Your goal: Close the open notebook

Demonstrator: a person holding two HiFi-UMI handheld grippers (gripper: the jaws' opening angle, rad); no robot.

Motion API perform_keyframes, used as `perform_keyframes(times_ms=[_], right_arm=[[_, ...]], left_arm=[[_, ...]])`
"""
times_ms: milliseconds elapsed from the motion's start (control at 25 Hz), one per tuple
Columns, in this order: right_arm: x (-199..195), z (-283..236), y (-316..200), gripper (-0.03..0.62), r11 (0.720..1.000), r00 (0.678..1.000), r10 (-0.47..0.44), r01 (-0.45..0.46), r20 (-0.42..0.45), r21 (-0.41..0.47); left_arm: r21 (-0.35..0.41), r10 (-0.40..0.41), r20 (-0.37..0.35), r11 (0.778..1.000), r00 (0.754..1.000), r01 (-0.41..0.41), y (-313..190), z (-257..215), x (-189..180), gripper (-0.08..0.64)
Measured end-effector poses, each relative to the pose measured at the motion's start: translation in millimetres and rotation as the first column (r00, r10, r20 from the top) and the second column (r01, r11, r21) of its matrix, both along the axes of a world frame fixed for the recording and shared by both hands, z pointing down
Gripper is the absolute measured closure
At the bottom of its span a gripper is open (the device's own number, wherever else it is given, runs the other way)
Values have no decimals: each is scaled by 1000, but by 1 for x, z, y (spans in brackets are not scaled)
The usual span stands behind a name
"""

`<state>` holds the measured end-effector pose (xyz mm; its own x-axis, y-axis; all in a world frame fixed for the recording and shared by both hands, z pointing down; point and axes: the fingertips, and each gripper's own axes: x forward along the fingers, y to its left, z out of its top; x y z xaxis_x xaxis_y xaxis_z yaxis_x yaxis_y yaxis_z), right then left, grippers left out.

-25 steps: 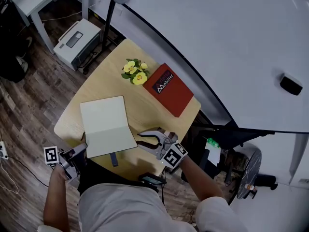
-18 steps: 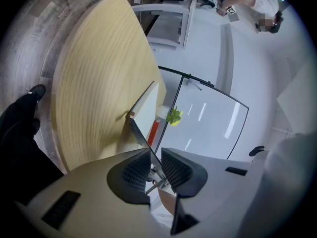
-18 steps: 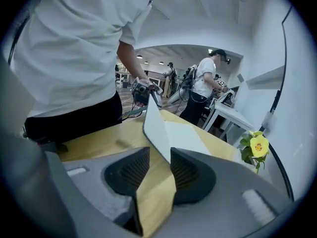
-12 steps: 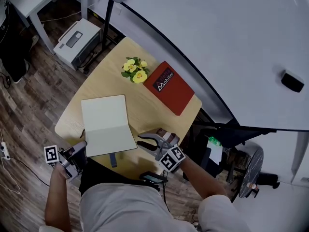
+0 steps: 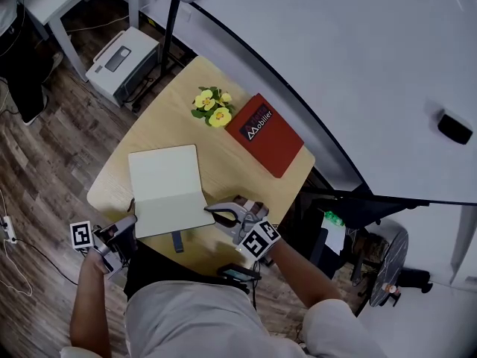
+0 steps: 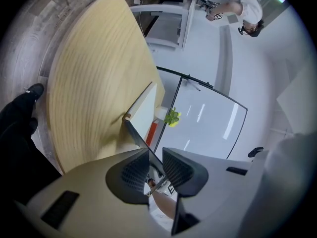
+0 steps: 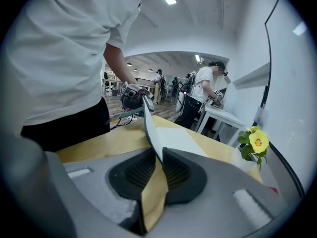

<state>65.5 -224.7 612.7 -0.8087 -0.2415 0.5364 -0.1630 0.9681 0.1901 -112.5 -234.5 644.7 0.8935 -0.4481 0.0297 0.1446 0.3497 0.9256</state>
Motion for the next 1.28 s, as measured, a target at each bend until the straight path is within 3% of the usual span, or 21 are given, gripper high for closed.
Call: perform_keyframes(times_ms=[240,400,480,560,640,720,840,960,1080,1160,1280], right_arm=[[0,-3,-4,555,1000,1000,-9,10,7,-23],[0,-7,-9,558,999,1000,-2,3,23,-40],[0,-8,-14,561,998,999,10,-8,36,-55],[0,-9,-19,563,996,998,33,-29,54,-82],[-1,-13,-26,563,993,996,62,-55,69,-109],[-3,-16,-34,563,987,992,93,-81,88,-136],[-5,-21,-45,563,975,983,140,-117,120,-187],[-6,-20,-53,563,957,971,184,-142,152,-252],[-6,-20,-59,563,935,958,222,-157,182,-318],[-5,-18,-64,563,918,948,251,-169,196,-359],[-1,-11,-69,563,901,939,279,-184,199,-394]], left_arm=[[12,2,-2,1000,1000,-2,-3,-3,0,462],[70,2,34,998,999,-5,-7,-10,-6,446],[151,-8,103,988,995,-8,-11,-18,-19,429],[288,-27,249,956,968,-47,-18,-25,-37,420],[450,-53,423,879,904,-159,-25,-33,-48,414],[575,-96,544,766,834,-287,-33,-45,-48,410],[686,-175,612,602,771,-408,-44,-66,-38,410],[729,-233,647,468,726,-500,-48,-76,-29,410],[754,-274,641,395,717,-524,-52,-79,-27,408],[768,-292,631,365,719,-526,-55,-82,-30,400],[741,-270,667,338,695,-581,-54,-76,-30,394]])
